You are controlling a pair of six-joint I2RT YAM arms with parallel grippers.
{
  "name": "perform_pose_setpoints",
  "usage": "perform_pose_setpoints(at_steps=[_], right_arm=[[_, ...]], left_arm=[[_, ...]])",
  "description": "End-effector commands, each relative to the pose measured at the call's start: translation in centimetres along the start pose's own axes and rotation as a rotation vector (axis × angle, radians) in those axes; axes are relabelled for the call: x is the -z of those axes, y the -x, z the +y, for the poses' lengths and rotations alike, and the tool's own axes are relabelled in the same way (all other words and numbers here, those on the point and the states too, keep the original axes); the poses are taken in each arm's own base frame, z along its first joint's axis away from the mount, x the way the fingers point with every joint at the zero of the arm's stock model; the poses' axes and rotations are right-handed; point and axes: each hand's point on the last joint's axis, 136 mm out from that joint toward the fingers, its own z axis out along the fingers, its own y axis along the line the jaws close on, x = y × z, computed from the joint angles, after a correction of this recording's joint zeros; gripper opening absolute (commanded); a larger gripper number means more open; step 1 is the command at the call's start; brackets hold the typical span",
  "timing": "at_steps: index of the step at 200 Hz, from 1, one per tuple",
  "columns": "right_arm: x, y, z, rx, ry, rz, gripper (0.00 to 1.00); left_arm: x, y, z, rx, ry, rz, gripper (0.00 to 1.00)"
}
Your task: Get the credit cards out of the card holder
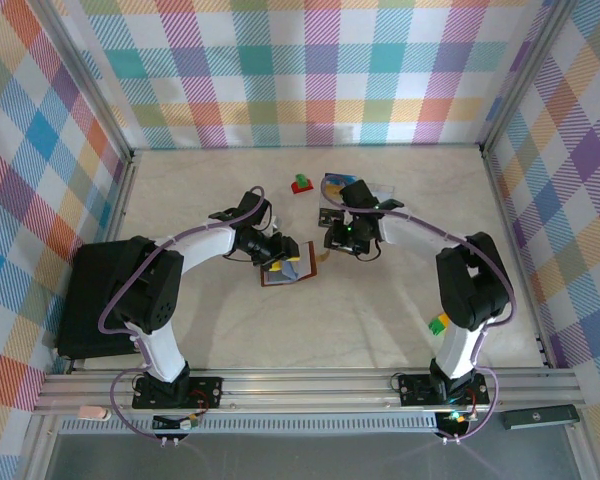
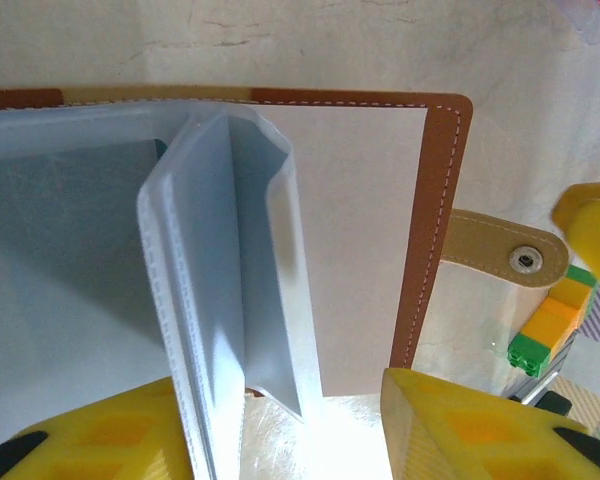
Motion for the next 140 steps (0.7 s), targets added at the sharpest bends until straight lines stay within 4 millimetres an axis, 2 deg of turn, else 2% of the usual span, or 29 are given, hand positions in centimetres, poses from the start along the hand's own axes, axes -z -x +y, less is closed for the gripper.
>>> perform_pose_setpoints(at_steps=[1, 33, 62, 140], right_arm=[[1.5, 0.5, 0.9, 0.028, 0.029, -0.033, 0.37], [2.4, 0.8, 1.7, 0.009, 0.072, -0.067, 0.4], [2.9, 1.0, 2.1, 0.005, 0.101, -0.093, 0.41], [4.0, 1.4, 1.6, -0.019, 0.096, -0.171, 0.41]], left_arm=[[0.9, -0.3, -1.5, -0.02, -0.028, -0.002, 0.44], [1.1, -0.7, -3.0, -0.036, -0.068, 0.007, 0.43], [0.6, -0.8, -3.4, -0.039, -0.075, 0.016, 0.43], [0.5, -0.7, -4.4, -0.057, -0.117, 0.016, 0.52]])
